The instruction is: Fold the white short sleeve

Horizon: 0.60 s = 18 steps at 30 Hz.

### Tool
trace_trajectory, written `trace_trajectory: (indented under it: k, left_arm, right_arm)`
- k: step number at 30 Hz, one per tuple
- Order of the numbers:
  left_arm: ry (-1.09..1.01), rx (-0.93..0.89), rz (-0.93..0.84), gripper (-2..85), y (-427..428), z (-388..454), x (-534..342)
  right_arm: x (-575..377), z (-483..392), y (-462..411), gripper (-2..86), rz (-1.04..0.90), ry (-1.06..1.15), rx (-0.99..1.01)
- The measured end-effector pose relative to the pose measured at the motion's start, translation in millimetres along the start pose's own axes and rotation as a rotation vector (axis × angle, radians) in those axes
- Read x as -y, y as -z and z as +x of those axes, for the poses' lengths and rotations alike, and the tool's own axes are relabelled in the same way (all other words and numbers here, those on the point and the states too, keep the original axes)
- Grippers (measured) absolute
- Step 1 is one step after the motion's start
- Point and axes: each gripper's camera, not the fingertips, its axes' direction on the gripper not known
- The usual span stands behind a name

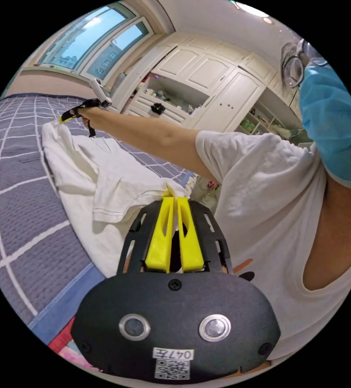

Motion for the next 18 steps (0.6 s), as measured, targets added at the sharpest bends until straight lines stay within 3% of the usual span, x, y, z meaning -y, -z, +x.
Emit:
trace_trajectory:
  k: [7,14,18]
  left_arm:
    - [0.019,-0.059,-0.143,-0.9,-109,4,15]
    - [0.137,-0.055,-0.213,-0.9,-154,-37,9]
    - [0.101,0.002,-0.247,-0.9,-165,-32,8]
  right_arm:
    - [-92,103,24,0.3,-0.036,-0.059,-0.026]
    - [-124,126,19,4.2,-0.029,-0.141,-0.020]
    - [-154,117,99,2.6,0.159,-0.160,0.073]
